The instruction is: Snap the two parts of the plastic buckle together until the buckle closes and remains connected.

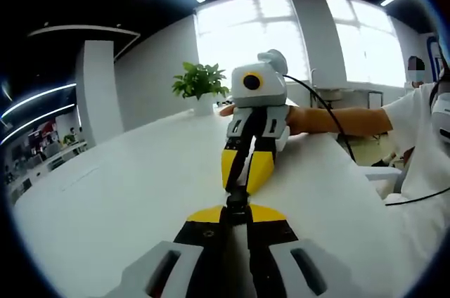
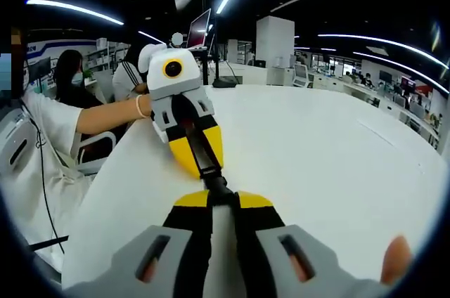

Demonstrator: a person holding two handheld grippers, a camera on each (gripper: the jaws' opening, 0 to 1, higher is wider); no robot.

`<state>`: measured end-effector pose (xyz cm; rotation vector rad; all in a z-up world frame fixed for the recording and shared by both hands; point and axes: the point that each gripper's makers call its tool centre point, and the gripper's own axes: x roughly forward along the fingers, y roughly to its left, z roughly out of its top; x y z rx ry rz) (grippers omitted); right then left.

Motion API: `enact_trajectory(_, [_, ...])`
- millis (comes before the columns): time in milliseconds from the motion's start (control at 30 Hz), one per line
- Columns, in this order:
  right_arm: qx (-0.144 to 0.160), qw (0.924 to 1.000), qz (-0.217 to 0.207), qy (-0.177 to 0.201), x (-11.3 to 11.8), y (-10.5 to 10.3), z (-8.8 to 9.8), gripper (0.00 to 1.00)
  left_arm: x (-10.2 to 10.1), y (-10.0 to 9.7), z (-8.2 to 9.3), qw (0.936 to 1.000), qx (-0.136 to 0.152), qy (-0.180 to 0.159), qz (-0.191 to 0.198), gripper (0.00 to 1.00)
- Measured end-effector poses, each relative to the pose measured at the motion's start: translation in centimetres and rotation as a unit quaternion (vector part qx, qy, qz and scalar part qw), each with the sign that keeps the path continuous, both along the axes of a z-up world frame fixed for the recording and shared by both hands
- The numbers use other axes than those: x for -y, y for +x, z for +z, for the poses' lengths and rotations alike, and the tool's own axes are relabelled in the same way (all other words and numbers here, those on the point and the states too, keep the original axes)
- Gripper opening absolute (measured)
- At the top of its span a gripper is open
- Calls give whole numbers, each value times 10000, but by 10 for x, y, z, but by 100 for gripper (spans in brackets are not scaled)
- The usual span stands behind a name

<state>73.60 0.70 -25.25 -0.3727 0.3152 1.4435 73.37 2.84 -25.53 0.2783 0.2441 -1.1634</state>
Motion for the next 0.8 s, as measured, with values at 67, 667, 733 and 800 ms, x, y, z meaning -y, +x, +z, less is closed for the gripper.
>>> enact_trajectory(67, [21,10000,-28,-20,1,1,0,11,1,1,0,10000,84,11,42,10])
enact_trajectory(667, [80,9998,-173,-74,2,19,0,12,-5,4,-1,9996,-182,-21,223,14])
enact_trajectory(733, [77,9998,-169,-74,2,19,0,12,-5,3,-1,9996,-188,-27,224,13])
enact_trajectory(800, [75,9998,-168,-64,1,20,1,12,-5,2,0,9996,-197,-30,218,13])
